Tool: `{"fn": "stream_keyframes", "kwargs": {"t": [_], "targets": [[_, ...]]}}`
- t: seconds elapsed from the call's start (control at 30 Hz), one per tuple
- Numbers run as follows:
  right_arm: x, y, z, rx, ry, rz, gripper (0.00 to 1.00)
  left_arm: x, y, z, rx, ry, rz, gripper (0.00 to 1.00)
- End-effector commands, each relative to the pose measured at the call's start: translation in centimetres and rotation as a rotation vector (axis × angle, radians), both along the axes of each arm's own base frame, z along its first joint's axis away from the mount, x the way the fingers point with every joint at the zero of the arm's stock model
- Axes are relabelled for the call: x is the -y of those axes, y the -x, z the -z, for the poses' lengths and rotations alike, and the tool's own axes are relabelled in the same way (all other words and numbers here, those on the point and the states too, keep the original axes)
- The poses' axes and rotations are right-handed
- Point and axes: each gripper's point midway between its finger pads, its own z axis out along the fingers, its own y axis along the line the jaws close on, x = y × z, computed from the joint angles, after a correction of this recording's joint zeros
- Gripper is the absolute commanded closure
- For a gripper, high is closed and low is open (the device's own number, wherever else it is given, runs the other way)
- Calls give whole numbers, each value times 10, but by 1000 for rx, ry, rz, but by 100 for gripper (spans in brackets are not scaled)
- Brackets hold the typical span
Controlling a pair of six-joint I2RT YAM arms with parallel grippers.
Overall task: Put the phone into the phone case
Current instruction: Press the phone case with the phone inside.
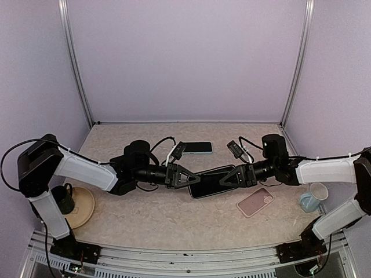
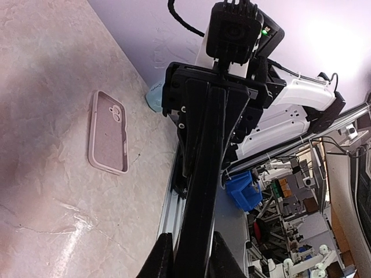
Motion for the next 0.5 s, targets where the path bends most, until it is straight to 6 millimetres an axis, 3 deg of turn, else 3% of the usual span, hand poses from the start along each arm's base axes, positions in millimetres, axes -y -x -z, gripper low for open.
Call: {"fn": "stream_keyframes", "kwargs": {"t": [0.0, 0.07, 0.33, 0.47], "targets": [[-4, -7, -4, 59, -1, 22, 95, -3, -15, -3, 31, -58, -94, 90], [-4, -12, -1, 63, 20, 47, 95, -6, -21, -2, 56, -92, -127, 87], [-6, -23, 5, 58, 56, 92, 96, -16, -29, -4, 112, -152, -204, 92], [-6, -24, 4, 64, 56, 99, 96, -16, -27, -4, 126, -158, -199, 84]]}}
